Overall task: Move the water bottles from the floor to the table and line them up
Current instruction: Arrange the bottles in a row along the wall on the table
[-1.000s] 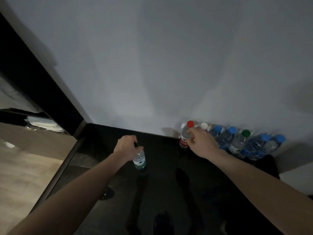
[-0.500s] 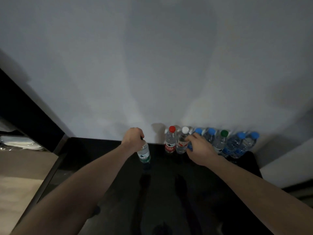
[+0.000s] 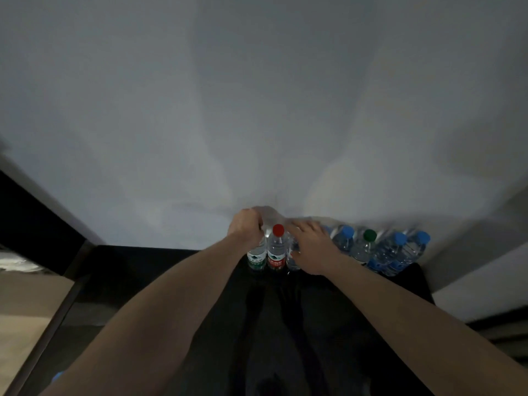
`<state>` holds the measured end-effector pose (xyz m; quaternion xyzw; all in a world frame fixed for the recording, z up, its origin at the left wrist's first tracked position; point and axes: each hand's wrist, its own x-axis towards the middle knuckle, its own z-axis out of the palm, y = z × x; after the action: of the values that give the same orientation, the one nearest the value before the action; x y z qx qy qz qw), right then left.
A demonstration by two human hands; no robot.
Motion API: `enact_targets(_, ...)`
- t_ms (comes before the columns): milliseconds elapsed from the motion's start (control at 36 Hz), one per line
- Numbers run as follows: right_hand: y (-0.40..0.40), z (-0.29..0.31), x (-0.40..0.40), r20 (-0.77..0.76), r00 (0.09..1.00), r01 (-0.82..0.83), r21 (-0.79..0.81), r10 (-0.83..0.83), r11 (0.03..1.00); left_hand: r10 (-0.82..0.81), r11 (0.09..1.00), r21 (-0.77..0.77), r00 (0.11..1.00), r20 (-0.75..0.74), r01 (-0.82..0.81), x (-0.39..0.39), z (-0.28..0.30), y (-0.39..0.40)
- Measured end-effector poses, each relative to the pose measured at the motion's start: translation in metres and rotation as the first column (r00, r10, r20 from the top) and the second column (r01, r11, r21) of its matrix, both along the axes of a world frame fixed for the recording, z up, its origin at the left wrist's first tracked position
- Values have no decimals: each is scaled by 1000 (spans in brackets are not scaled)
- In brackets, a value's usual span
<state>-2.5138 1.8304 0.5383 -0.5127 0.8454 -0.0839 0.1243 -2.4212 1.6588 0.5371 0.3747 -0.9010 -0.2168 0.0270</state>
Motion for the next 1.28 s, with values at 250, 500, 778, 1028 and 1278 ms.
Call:
enact_targets(250,-17,-12,-5,-6,999,-41,146,43,988,-24,1000,-10,1000,2,24,-4,-14,-9)
enact_targets(500,-17,-15,-2,103,995,-32,142,17,989,-27,998,54,1000,0,27,4,-16,-13)
enact_targets(778,-16,-17,-5,120,992,-36,74,27,997,20,996,91,998,-56,-15,6,-18,-7)
enact_targets(1028,61,-13,-51,103,919,383,-460,-380,801,-43,989,140,998,-45,49,12,-23,-1)
enact_targets(1278,158,-26,-135,191,613,789,-107,-767,605,3,978,208,1000,-27,3,4,-28,5)
